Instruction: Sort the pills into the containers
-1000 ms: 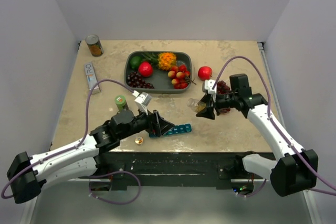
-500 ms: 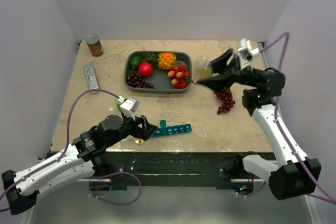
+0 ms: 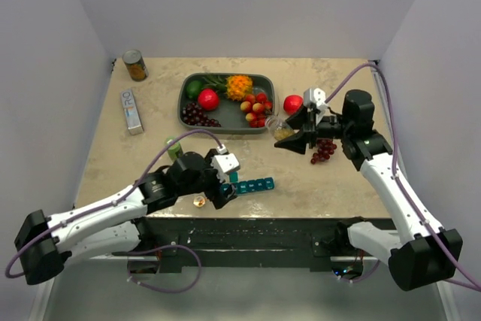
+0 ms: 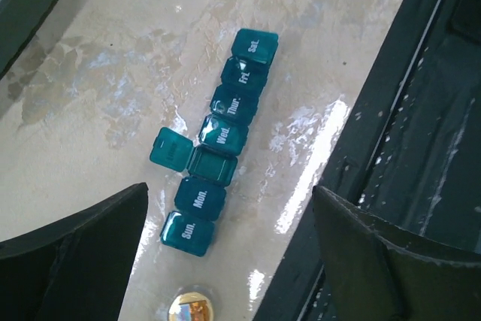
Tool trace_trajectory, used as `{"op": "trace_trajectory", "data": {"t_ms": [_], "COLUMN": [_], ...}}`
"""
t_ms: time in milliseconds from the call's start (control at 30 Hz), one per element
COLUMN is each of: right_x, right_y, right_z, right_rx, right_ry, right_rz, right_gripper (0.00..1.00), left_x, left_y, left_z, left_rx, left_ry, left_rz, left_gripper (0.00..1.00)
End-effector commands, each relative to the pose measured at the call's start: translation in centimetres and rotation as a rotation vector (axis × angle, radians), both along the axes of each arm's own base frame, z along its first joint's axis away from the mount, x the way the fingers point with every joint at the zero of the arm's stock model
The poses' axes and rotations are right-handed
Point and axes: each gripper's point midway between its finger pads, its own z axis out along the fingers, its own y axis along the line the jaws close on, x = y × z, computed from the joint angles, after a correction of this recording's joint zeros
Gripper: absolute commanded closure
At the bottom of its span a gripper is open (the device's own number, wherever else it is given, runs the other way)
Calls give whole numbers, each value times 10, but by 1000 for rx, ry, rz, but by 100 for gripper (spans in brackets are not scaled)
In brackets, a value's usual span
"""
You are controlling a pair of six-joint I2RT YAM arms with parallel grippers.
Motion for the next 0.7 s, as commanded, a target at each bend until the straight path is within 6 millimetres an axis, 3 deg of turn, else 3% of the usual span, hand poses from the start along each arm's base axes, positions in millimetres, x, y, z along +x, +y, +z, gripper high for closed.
{"op": "trace_trajectory", "data": {"t_ms": [0,67,133,367,467,667], "right_x": [-20,-20,-22,-17,-18,-14], "right_y": [-12,-13,-15,-18,-19,-22], "right_z": [-61,-56,-58,-63,-64,-67], "right_rx": [-145,-124,-127,-139,-137,-136], "right_ry": [20,-39,-33,-22,-19,-8], "right_rz": [-3,-24,-21,-28,-30,-47], "right_gripper": [100,100,100,100,100,100], "left_x": [21,29,37,39,39,44], "left_y": [-15,-7,-4,12,17,12], "left_z": [-1,-19,-19,-60,-79,-93], "left_rx": [116,229,283,479,545,558], "left_ry": [-119,-105,-108,-78,-67,-98], "left_rz": [-96,-63,-43,-86,-113,-145], "left_gripper": [6,7,7,8,9,9]}}
